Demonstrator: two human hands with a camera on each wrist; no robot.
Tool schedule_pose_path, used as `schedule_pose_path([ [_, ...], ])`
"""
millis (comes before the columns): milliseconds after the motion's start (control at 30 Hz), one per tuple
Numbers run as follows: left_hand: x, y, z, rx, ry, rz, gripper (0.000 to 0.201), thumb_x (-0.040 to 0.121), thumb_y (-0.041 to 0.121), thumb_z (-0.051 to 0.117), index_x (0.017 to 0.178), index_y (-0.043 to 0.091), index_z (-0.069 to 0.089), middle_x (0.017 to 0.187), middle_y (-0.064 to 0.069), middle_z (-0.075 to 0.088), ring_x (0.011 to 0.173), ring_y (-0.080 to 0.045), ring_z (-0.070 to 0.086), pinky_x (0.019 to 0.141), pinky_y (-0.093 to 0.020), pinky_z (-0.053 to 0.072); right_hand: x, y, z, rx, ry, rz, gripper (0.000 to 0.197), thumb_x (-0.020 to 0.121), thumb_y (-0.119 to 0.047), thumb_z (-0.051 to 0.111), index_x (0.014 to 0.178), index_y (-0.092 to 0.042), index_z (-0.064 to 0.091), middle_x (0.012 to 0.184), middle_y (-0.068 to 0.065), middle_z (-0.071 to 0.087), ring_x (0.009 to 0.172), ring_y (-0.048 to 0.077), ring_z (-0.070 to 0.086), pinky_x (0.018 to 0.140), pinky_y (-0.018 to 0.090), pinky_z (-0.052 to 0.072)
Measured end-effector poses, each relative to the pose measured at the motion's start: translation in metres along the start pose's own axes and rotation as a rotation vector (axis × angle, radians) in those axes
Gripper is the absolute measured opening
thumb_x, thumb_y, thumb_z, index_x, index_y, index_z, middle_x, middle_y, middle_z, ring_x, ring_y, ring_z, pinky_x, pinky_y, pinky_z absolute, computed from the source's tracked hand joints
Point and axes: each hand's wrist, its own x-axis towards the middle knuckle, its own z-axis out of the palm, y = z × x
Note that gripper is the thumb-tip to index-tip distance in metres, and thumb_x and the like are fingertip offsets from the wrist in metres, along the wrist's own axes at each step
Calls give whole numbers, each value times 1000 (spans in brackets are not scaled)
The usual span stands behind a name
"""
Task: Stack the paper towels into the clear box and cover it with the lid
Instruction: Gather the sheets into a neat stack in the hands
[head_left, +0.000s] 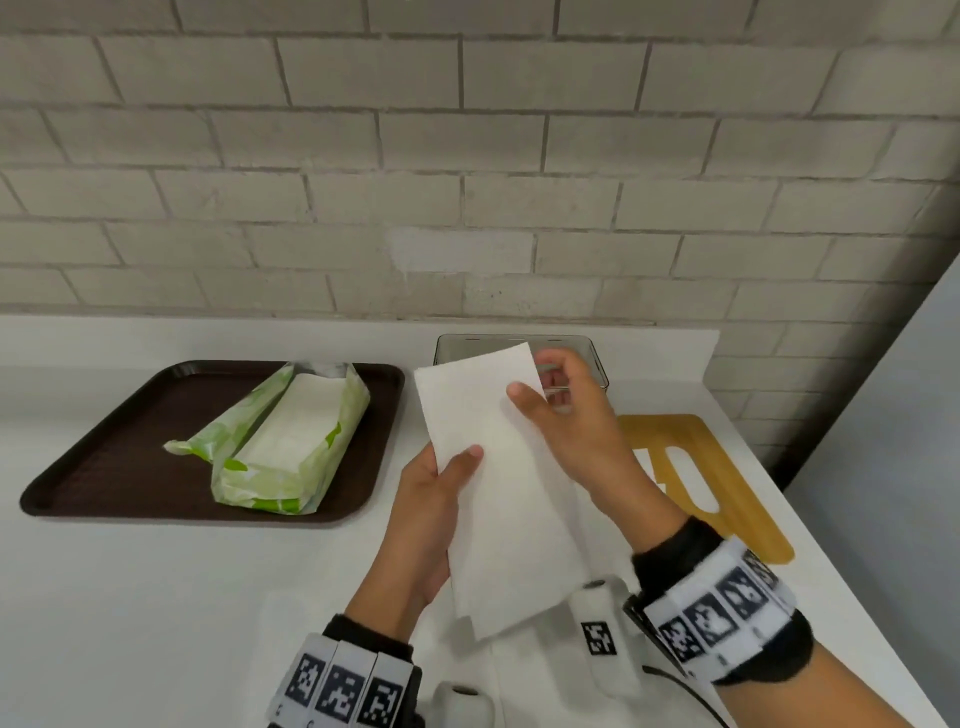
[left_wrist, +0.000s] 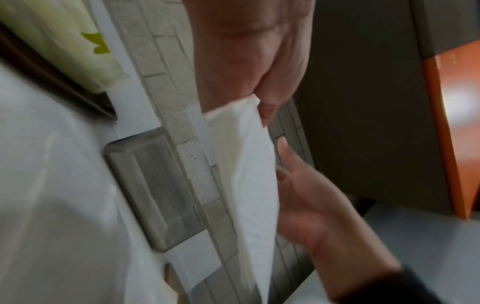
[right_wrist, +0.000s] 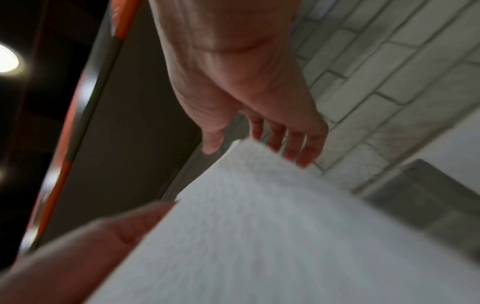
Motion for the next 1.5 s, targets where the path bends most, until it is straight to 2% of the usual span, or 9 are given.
schedule_pose_path([
  [100,1,-2,-1,-138,25,31,26,94,13,51,119,12,58,109,-9,71,99,-31,67,87,-48,53,-24,16,-19,213,-292,263,55,72,-24,77,120,-22,50,110,-3,65,97,16,65,75,25,52],
  [200,3,-3,-10,-194,75,100,27,88,9,56,114,11,61,109,-7,71,97,-24,68,84,-41,56,-48,33,-32,106,-503,317,34,77,-3,72,108,-16,67,100,1,74,92,16,70,80,27,55],
  [367,1,2,-46,97,125,201,29,81,-4,63,96,20,61,93,3,71,81,-9,67,60,-20,55,-63,42,-64,84,-183,241,11,74,-5,75,79,-13,68,79,-4,71,72,12,68,62,18,52],
  [533,-15,-13,-51,382,68,116,29,82,-5,65,92,22,65,93,5,73,78,-4,69,66,-16,54,-69,54,-66,409,140,231,19,74,0,72,77,-17,63,77,-2,64,75,19,59,63,22,48],
  [667,-21,-36,-51,415,114,24,28,85,-4,62,91,23,65,89,3,71,80,-15,66,67,-20,49,-80,68,-51,402,105,288,23,75,5,68,82,-16,64,84,-1,69,87,19,61,77,27,48],
  [833,-23,-51,-48,417,157,-59,31,86,-4,57,107,17,62,107,-3,69,100,-24,64,91,-39,51,-86,87,-51,481,146,399,41,77,16,59,97,-19,59,95,7,69,85,19,65,66,22,50],
  [1167,-19,-57,-32,423,170,-42,24,90,4,57,111,16,57,105,-1,65,94,-17,62,69,-22,48,-84,100,-38,193,-1,481,45,87,-1,58,126,-21,49,119,-2,60,111,19,56,95,32,45],
  [1400,-19,-31,-51,830,-58,-48,29,75,9,76,93,27,61,95,2,68,89,-16,64,73,-26,50,-59,49,-65,72,-70,202,21,81,-2,68,87,-21,61,92,-1,70,85,14,66,76,29,54],
  [1500,-20,-17,-29,906,-150,101,34,75,23,78,102,32,59,100,13,67,93,-5,62,77,-20,50,-48,10,-68,57,-180,60,23,76,1,72,76,-19,60,69,-12,67,64,3,61,60,17,48],
])
